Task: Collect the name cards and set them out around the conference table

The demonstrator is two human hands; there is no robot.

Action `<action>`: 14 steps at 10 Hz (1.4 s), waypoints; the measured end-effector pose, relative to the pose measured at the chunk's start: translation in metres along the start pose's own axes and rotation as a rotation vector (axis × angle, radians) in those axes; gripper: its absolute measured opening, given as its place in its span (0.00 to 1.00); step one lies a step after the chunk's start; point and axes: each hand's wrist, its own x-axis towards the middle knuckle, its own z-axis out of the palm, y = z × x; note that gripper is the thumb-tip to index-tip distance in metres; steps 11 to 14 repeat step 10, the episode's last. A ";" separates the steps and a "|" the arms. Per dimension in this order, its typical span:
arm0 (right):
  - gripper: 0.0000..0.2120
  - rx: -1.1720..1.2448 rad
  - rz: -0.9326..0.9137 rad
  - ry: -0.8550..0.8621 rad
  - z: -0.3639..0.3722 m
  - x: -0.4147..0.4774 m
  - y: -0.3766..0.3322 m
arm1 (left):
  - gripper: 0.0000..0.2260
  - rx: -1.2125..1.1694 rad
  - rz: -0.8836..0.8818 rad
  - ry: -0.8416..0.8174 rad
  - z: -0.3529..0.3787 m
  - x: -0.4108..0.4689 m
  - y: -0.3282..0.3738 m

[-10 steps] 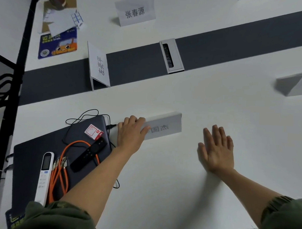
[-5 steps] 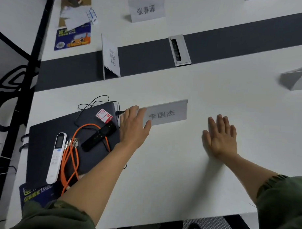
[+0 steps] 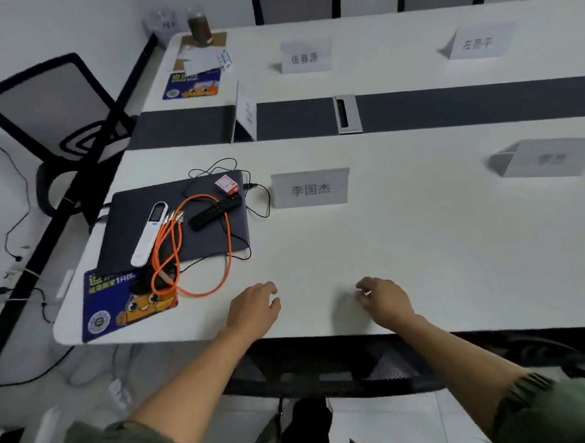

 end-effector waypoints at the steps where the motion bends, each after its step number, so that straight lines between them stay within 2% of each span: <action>1: 0.15 0.007 -0.034 -0.119 0.015 -0.054 0.006 | 0.13 -0.036 -0.043 -0.051 0.020 -0.059 -0.007; 2: 0.14 -0.012 -0.056 -0.165 0.025 -0.096 0.013 | 0.13 -0.028 -0.061 -0.078 0.037 -0.105 -0.015; 3: 0.13 -0.050 -0.071 -0.134 0.032 -0.124 0.018 | 0.17 0.085 -0.067 -0.043 0.049 -0.135 -0.017; 4: 0.20 -0.099 -0.084 -0.063 0.035 -0.143 0.019 | 0.19 0.122 -0.064 -0.015 0.054 -0.150 -0.014; 5: 0.22 -0.172 -0.159 0.006 0.041 -0.157 0.022 | 0.20 0.138 -0.051 -0.044 0.057 -0.160 -0.016; 6: 0.21 -0.209 -0.199 -0.010 0.044 -0.168 0.021 | 0.21 0.162 -0.026 -0.046 0.058 -0.167 -0.022; 8: 0.21 -0.219 -0.142 -0.063 0.046 -0.182 0.013 | 0.22 0.187 0.003 -0.072 0.056 -0.171 -0.033; 9: 0.19 -0.177 -0.109 -0.154 0.031 -0.186 -0.002 | 0.21 0.218 0.011 -0.050 0.058 -0.173 -0.037; 10: 0.15 0.201 -0.138 -0.060 -0.012 -0.184 -0.030 | 0.21 0.219 0.031 -0.015 0.060 -0.169 -0.040; 14: 0.15 0.201 -0.138 -0.060 -0.012 -0.184 -0.030 | 0.21 0.219 0.031 -0.015 0.060 -0.169 -0.040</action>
